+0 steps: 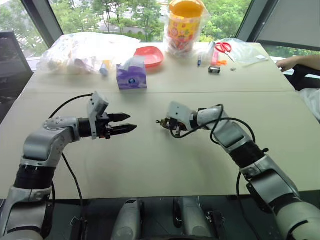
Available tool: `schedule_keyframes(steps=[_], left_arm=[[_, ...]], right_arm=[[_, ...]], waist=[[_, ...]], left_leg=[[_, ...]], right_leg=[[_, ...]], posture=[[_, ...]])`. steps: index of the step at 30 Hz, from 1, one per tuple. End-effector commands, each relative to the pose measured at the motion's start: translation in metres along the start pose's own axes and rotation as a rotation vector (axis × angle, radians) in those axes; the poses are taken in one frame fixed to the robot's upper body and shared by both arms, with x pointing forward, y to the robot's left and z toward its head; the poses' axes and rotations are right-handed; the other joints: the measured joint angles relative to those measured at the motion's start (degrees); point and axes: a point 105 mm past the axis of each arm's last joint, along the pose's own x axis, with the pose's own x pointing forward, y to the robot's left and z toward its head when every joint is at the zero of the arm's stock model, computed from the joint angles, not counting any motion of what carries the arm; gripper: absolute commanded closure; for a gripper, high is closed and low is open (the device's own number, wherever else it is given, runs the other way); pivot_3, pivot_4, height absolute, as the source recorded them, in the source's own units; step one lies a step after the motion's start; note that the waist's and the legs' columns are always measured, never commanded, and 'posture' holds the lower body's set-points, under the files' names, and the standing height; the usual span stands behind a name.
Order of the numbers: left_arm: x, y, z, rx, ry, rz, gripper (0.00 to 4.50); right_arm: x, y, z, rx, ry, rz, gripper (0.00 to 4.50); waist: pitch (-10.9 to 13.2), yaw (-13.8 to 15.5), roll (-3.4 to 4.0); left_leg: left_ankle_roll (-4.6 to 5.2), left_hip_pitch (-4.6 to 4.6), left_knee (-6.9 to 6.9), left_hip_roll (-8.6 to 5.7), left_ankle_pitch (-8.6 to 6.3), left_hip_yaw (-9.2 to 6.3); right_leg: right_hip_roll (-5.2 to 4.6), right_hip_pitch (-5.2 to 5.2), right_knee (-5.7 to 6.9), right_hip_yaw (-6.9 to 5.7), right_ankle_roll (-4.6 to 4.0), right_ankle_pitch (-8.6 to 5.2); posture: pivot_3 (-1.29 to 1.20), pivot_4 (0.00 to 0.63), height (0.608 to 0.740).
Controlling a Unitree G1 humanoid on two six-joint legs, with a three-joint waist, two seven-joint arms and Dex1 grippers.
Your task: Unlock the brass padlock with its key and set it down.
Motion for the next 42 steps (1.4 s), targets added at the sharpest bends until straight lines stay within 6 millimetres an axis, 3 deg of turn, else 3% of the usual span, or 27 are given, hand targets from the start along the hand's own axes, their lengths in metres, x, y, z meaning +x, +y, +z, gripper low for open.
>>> schedule_keyframes(steps=[1, 4, 11, 19, 31, 36, 42], left_arm=[[0.002, 0.000, 0.022, -0.054, -0.091, -0.090, 0.91], [0.013, 0.006, 0.028, -0.064, -0.102, -0.119, 0.03], [0.038, 0.014, 0.043, -0.051, -0.146, -0.172, 0.03], [0.062, 0.015, 0.045, -0.022, -0.138, -0.231, 0.03], [0.073, 0.013, 0.044, -0.012, -0.135, -0.269, 4.47], [0.073, 0.012, 0.034, 0.042, -0.077, -0.268, 4.47], [0.072, 0.011, 0.029, 0.250, -0.030, -0.229, 4.47]], right_arm=[[-0.027, -0.019, 0.043, -0.173, -0.143, -0.124, 3.75], [-0.036, -0.019, 0.048, -0.242, -0.150, -0.166, 3.75], [-0.040, -0.017, 0.057, -0.256, -0.169, -0.191, 3.75], [-0.041, -0.019, 0.058, -0.257, -0.158, -0.224, 3.75], [-0.042, -0.013, 0.059, -0.254, -0.161, -0.218, 3.75], [-0.041, -0.013, 0.061, -0.249, -0.165, -0.217, 3.75], [-0.040, -0.014, 0.063, -0.221, -0.176, -0.213, 3.75]], waist=[[0.0, -0.1, 0.00], [0.0, -0.1, -0.01], [0.0, 0.0, -0.02], [0.0, 0.0, -0.02], [0.0, 0.0, -0.02], [0.0, 0.0, -0.02], [0.0, 0.0, -0.02]], left_leg=[[0.00, 0.00, 0.00, -0.01, 0.00, 0.00], [0.00, 0.04, -0.01, 0.01, 0.00, 0.00], [0.00, 0.03, 0.02, 0.00, 0.01, -0.01], [0.00, 0.02, 0.02, -0.02, 0.00, -0.01], [0.01, 0.02, 0.02, -0.01, 0.00, -0.02], [0.01, 0.02, 0.02, -0.01, 0.00, -0.03], [0.01, 0.02, 0.01, -0.01, 0.00, -0.03]], right_leg=[[0.00, 0.00, 0.02, 0.00, 0.00, 0.00], [0.05, -0.01, 0.03, -0.01, 0.01, 0.00], [0.05, 0.01, 0.04, -0.01, -0.01, 0.00], [0.04, 0.01, 0.03, 0.00, 0.00, 0.00], [0.04, 0.01, 0.04, 0.00, 0.00, 0.00], [0.04, 0.01, 0.04, 0.00, 0.00, 0.00], [0.04, 0.01, 0.04, 0.00, 0.00, 0.00]], posture=[[0.00, 0.150, 0.740], [0.00, 0.150, 0.740], [0.00, 0.150, 0.740], [0.00, 0.150, 0.740], [0.00, 0.150, 0.740], [0.00, 0.150, 0.740], [0.00, 0.150, 0.740]])
